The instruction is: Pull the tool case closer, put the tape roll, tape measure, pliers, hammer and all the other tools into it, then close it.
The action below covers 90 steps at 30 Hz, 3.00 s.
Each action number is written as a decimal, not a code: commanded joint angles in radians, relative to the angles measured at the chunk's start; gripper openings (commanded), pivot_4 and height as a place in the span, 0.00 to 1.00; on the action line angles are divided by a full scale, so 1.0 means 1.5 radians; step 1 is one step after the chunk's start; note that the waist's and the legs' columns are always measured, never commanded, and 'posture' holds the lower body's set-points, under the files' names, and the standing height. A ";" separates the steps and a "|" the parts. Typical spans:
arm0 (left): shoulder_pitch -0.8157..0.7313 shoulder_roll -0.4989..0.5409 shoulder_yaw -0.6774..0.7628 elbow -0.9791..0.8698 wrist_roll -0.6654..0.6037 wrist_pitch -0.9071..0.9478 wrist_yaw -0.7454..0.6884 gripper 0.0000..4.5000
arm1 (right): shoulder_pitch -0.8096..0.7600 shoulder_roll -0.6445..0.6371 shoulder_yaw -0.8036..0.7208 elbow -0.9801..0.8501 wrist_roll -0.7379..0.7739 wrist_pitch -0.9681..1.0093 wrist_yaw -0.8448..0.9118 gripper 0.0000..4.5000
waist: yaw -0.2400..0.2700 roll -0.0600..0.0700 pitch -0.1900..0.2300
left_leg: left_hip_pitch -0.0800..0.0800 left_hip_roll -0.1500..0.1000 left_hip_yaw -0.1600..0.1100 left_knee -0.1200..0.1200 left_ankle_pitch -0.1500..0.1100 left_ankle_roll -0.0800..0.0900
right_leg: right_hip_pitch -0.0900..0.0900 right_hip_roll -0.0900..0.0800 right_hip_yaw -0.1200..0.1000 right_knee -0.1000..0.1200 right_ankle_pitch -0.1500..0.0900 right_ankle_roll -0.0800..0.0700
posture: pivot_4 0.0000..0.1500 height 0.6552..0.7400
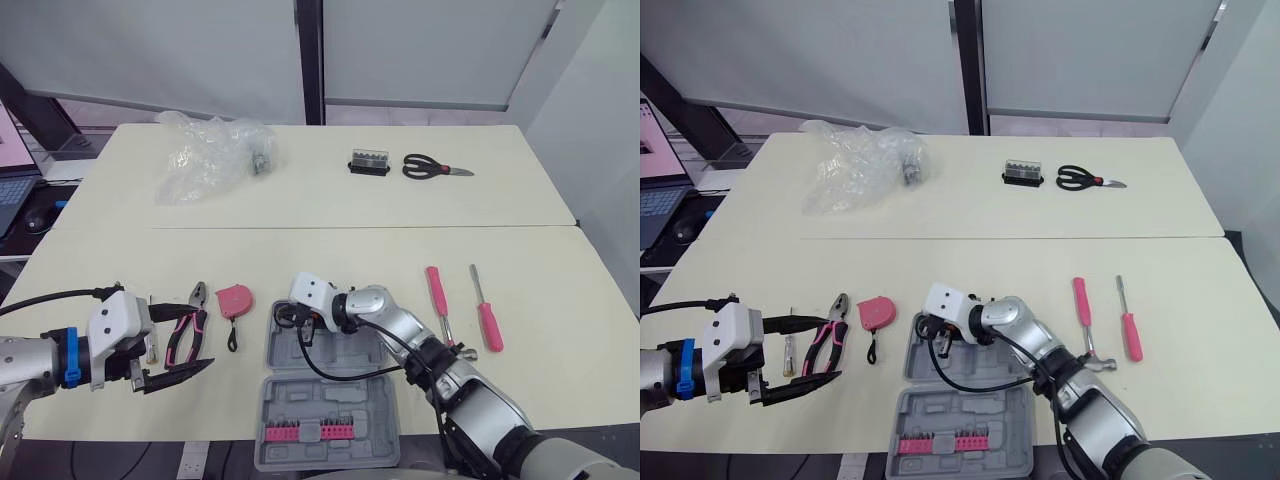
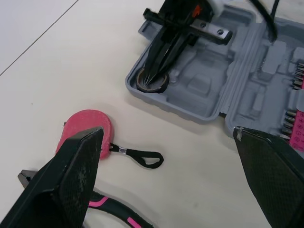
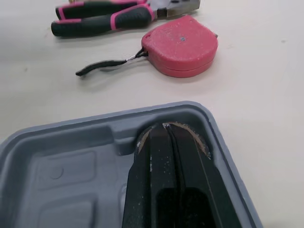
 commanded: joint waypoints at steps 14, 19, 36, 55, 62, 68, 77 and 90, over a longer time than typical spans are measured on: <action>0.084 -0.073 0.200 0.243 0.004 -0.066 0.088 1.00 | 0.289 -0.374 -0.356 -0.564 0.161 0.187 0.027 0.17 | 0.004 -0.001 -0.001 | 0.000 -0.001 0.001 0.000 0.000 0.000 | 0.001 -0.002 0.000 -0.002 0.000 0.000 | 1.00 1.00; 0.121 -0.073 0.211 0.293 0.009 -0.081 0.087 1.00 | 0.412 -0.503 -0.481 -0.517 0.183 0.139 0.091 0.45 | 0.005 -0.002 -0.001 | 0.001 0.000 0.001 -0.001 0.000 0.000 | 0.001 -0.001 0.000 -0.001 -0.001 -0.001 | 1.00 1.00; 0.134 -0.082 0.189 0.315 0.017 -0.075 0.106 1.00 | 0.567 -0.634 -0.581 -0.244 0.169 -0.101 0.197 0.99 | 0.000 -0.004 -0.002 | 0.002 -0.001 0.002 0.000 0.000 0.000 | 0.003 -0.001 0.001 -0.002 -0.001 -0.001 | 1.00 1.00; 0.157 -0.096 0.196 0.231 0.005 -0.032 0.129 1.00 | 0.537 -0.635 -0.546 -0.208 0.143 -0.166 0.185 0.99 | 0.002 -0.004 -0.002 | 0.004 -0.001 0.002 0.000 0.000 0.000 | 0.005 -0.001 0.001 -0.002 -0.001 -0.001 | 1.00 1.00; 0.174 -0.141 0.204 0.143 -0.026 0.015 0.167 1.00 | 0.486 -0.621 -0.511 -0.310 0.188 -0.108 0.190 0.99 | 0.001 -0.004 -0.002 | 0.007 -0.001 0.002 0.000 0.000 0.000 | 0.008 -0.001 0.001 -0.002 -0.001 -0.001 | 1.00 1.00; 0.211 -0.262 0.187 -0.033 -0.083 0.074 0.265 1.00 | 0.335 -0.612 -0.396 -0.480 0.286 0.043 0.231 0.99 | 0.001 -0.003 -0.002 | 0.008 0.000 0.002 0.000 0.000 0.000 | 0.010 -0.001 0.002 -0.002 -0.001 -0.001 | 1.00 1.00; 0.259 -0.471 0.056 -0.249 -0.079 0.086 0.442 1.00 | 0.127 -0.552 -0.257 -0.511 0.331 0.169 0.265 0.99 | 0.016 -0.004 -0.002 | 0.008 -0.002 0.002 0.000 -0.001 0.000 | 0.014 -0.003 0.002 -0.012 0.001 0.002 | 1.00 1.00; 0.091 -0.566 -0.191 -0.220 0.108 0.110 0.703 1.00 | 0.064 -0.518 -0.203 -0.483 0.318 0.188 0.288 0.99 | 0.023 0.014 -0.002 | 0.004 -0.004 0.001 0.000 -0.001 0.000 | 0.011 -0.002 0.002 -0.012 0.002 0.003 | 1.00 1.00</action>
